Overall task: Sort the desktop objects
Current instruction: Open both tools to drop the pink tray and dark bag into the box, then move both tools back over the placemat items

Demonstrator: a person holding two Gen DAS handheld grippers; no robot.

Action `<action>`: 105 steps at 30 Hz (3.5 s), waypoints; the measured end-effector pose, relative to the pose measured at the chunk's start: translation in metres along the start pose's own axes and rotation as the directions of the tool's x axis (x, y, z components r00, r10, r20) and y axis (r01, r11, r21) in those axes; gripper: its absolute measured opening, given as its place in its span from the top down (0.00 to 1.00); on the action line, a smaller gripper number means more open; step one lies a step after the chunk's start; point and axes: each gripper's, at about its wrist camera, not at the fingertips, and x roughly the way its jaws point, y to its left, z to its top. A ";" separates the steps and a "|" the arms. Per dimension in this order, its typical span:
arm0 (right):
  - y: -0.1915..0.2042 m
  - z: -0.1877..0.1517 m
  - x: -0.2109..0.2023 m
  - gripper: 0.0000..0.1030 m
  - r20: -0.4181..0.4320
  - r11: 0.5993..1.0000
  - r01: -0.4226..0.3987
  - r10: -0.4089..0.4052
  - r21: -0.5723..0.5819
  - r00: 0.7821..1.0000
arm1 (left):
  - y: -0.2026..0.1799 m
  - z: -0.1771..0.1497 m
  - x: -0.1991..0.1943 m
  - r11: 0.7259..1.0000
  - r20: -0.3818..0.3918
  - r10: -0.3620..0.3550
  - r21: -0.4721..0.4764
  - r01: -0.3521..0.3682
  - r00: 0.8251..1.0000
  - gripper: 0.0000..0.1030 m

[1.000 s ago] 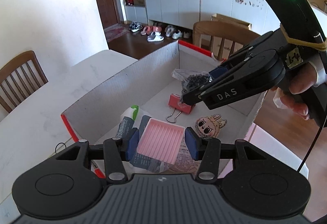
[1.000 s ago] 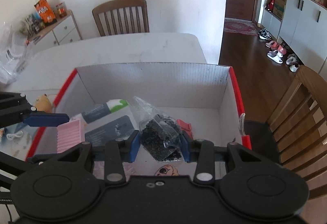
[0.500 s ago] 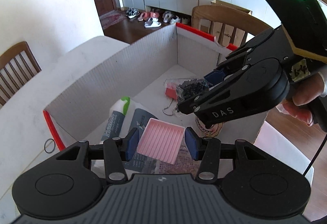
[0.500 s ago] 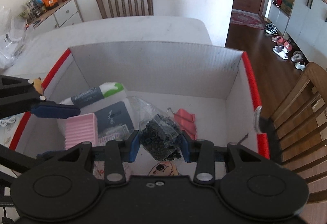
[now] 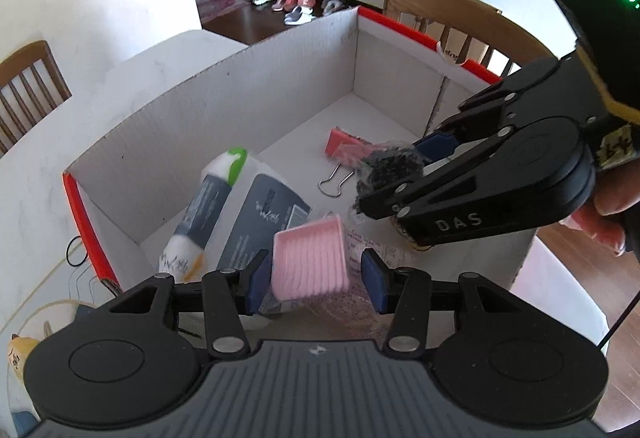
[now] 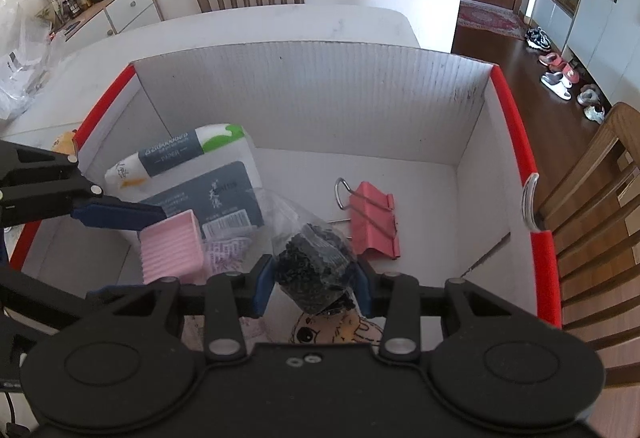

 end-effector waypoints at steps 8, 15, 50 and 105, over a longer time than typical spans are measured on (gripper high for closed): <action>-0.002 0.002 0.000 0.56 -0.016 1.000 0.000 0.000 0.014 1.000 | 0.005 -0.003 0.001 1.000 -0.008 0.000 -0.025 -0.001 1.000 0.52; -0.007 0.002 -0.009 0.41 0.007 0.999 -0.005 0.005 0.041 1.000 | 0.004 -0.004 -0.002 0.999 0.009 0.009 -0.038 -0.008 1.000 0.47; 0.011 -0.016 -0.067 0.21 0.150 0.988 -0.081 0.061 0.129 0.987 | 0.016 -0.027 -0.079 0.986 0.195 0.019 -0.166 0.014 0.981 0.25; 0.229 -0.009 -0.088 0.02 0.275 0.988 -0.079 0.040 0.134 0.961 | 0.162 -0.202 -0.207 0.962 0.322 0.088 -0.273 0.004 0.943 0.04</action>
